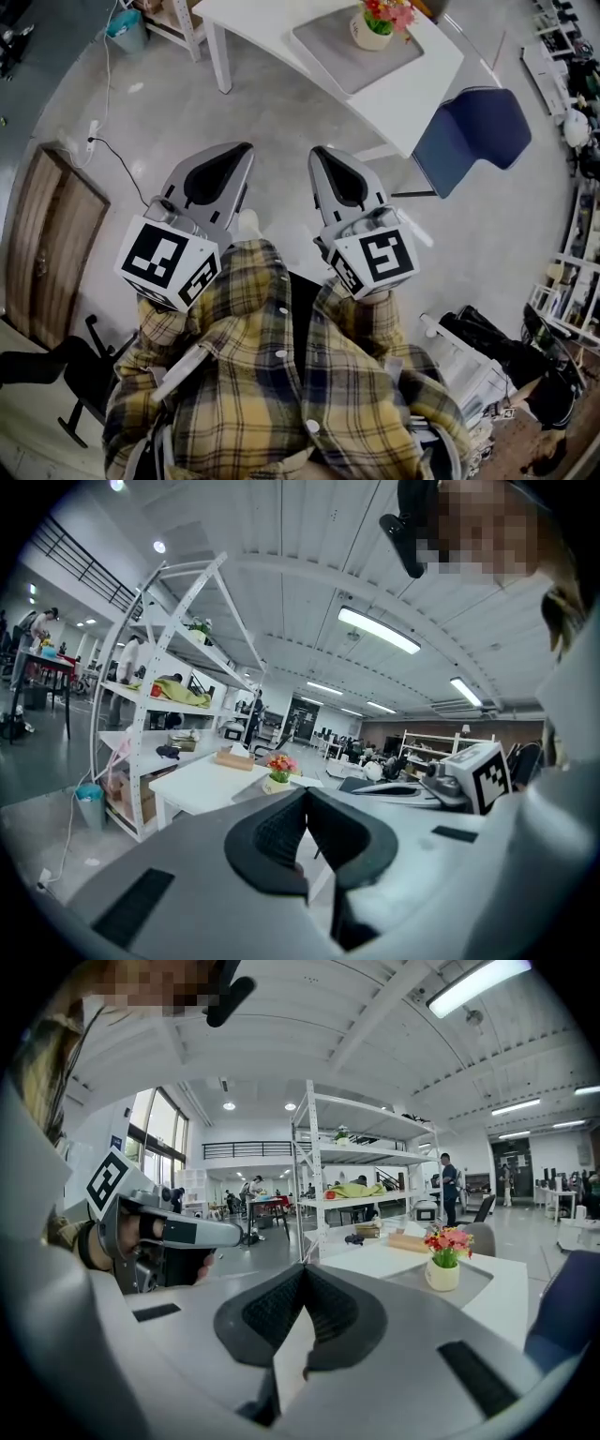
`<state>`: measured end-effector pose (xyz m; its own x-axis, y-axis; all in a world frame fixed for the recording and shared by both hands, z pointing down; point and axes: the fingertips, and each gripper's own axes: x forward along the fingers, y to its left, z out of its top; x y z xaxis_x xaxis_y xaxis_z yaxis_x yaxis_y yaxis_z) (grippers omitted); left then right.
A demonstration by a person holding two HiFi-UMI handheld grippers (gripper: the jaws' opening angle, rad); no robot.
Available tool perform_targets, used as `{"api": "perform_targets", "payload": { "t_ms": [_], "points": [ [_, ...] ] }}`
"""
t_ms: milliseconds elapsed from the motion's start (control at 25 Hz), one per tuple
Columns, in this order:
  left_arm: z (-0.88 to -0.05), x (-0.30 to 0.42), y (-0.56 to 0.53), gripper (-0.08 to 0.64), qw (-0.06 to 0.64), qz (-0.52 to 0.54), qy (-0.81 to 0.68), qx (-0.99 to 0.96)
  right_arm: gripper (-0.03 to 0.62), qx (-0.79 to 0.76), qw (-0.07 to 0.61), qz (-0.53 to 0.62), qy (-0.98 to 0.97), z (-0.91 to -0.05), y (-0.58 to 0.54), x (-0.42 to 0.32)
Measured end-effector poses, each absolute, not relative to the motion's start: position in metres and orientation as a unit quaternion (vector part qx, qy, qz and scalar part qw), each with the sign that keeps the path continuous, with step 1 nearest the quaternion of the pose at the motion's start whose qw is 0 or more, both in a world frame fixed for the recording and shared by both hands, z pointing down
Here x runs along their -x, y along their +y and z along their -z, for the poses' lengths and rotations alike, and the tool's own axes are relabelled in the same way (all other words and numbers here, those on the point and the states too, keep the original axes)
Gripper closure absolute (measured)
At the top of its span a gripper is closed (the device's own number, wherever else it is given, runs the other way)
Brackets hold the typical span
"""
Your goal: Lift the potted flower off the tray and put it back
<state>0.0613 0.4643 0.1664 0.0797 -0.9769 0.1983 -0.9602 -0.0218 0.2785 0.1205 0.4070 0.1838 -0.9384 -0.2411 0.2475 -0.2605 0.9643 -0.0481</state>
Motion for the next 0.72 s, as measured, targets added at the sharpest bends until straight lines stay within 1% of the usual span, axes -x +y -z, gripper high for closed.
{"api": "perform_targets", "payload": {
  "t_ms": [400,720],
  "points": [
    [-0.186,-0.014,0.422,0.551,0.191,0.026,-0.668,-0.719,0.594,-0.145,0.141,-0.043,-0.978,-0.2,0.363,-0.078],
    [-0.186,0.039,0.344,0.551,0.184,0.023,-0.67,-0.719,0.594,-0.143,0.139,-0.04,-0.979,-0.205,0.289,-0.023]
  ]
}}
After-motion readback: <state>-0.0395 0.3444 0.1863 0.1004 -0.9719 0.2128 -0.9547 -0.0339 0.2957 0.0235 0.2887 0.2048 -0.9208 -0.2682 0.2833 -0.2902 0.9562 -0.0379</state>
